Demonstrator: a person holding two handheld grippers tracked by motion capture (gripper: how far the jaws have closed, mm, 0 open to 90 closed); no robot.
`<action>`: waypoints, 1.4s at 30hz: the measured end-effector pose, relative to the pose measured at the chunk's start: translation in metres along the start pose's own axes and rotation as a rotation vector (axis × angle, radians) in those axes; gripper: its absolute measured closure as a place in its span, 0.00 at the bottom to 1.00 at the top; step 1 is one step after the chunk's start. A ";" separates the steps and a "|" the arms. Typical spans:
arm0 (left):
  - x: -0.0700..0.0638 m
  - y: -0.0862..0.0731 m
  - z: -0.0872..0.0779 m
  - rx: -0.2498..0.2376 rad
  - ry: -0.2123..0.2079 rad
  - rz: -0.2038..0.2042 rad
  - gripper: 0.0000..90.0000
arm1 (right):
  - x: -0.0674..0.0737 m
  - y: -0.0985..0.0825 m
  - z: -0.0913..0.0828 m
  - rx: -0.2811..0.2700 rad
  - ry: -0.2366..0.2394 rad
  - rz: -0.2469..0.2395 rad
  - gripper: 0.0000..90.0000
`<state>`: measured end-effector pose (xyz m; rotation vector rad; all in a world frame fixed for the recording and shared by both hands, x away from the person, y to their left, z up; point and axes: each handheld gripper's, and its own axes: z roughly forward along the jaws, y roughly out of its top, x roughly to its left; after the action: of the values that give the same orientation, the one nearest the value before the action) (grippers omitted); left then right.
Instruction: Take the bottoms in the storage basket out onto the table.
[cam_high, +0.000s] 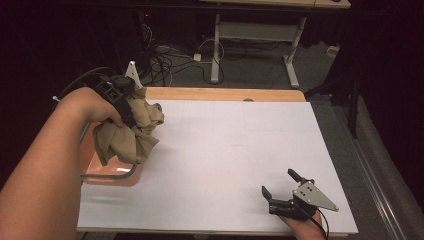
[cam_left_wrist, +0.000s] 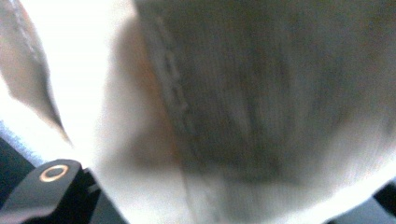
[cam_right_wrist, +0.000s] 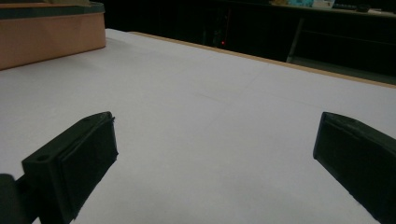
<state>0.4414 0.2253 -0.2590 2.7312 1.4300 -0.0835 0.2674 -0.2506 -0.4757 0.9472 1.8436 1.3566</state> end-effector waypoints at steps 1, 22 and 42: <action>-0.001 0.001 0.000 0.001 0.000 0.004 0.70 | 0.000 0.000 0.000 -0.001 0.001 0.001 0.01; -0.032 0.024 -0.002 -0.014 0.006 0.070 0.70 | 0.002 0.000 0.000 0.002 0.004 0.004 0.01; -0.063 0.051 0.017 -0.025 -0.031 0.145 0.70 | 0.001 -0.001 0.000 0.003 0.003 0.008 0.01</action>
<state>0.4475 0.1435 -0.2698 2.7902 1.2123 -0.1009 0.2663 -0.2500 -0.4767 0.9556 1.8468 1.3609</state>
